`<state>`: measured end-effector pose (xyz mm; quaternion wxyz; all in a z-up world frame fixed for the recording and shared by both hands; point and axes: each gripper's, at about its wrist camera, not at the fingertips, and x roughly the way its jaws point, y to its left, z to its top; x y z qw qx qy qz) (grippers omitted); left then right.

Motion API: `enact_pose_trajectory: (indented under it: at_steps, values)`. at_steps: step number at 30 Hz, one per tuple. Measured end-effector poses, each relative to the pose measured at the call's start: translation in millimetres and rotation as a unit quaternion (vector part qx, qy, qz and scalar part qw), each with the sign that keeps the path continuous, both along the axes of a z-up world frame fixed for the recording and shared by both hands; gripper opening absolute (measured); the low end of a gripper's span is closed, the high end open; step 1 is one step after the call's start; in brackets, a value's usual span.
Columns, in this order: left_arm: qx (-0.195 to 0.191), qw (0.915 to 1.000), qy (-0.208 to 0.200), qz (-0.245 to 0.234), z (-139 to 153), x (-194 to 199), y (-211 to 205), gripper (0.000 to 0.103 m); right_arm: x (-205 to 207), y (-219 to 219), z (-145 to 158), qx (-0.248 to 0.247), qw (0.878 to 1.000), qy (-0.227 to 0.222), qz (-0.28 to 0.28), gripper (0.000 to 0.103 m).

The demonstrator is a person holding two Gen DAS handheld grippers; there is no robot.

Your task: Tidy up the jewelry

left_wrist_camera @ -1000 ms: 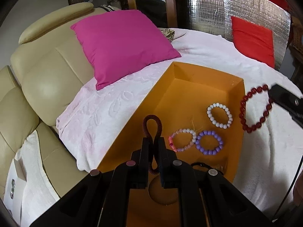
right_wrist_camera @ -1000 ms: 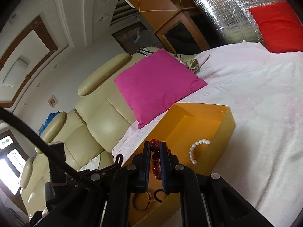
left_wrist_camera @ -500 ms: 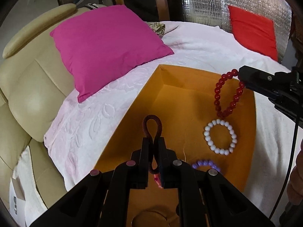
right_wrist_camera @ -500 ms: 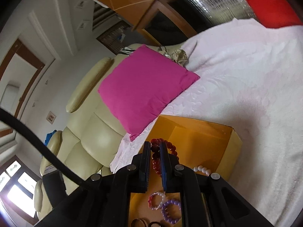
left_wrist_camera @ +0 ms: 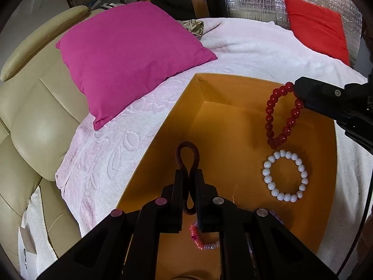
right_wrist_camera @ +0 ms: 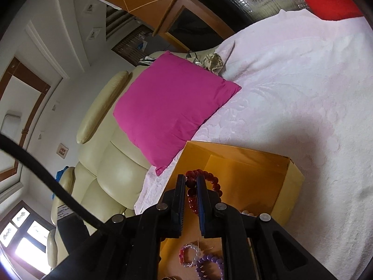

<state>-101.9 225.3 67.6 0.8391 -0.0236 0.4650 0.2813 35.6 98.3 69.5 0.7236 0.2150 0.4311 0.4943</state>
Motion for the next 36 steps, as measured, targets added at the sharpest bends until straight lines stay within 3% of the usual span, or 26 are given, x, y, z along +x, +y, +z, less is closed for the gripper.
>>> enact_pose_trajectory:
  at_steps: [16,17,18,20,28,31,32,33,36]
  values:
    - [-0.002,0.9997,0.022,0.008,-18,20,8,0.013,8,-2,-8,0.01,1.0,0.019,-0.011,0.014]
    - [0.0,0.9997,0.023,0.008,-17,20,8,0.024,8,-2,-8,0.009,1.0,0.018,-0.011,0.014]
    - [0.004,0.9996,0.025,0.01,-16,20,7,0.042,8,-3,-7,0.008,1.0,0.019,-0.011,0.014]
    - [0.014,0.9995,0.022,0.016,-13,18,4,0.056,9,-5,-7,0.01,1.0,0.023,-0.014,0.014]
    - [0.04,0.9991,-0.006,0.011,19,-4,-12,0.063,3,-20,1,0.0,0.999,0.026,-0.019,0.017]
    - [0.045,0.9986,-0.025,0.012,37,-19,-19,0.064,-4,-32,8,-0.007,0.999,0.02,-0.026,0.031]
    - [0.045,0.9983,-0.033,0.013,45,-26,-22,0.067,-7,-37,10,-0.009,0.999,0.018,-0.03,0.043]
    - [0.046,0.9981,-0.038,0.014,50,-30,-23,0.076,-11,-43,13,-0.01,0.999,0.013,-0.035,0.046]
    - [0.057,0.9964,-0.06,0.019,68,-50,-31,0.08,-25,-54,24,-0.025,0.999,-0.014,-0.035,0.046]
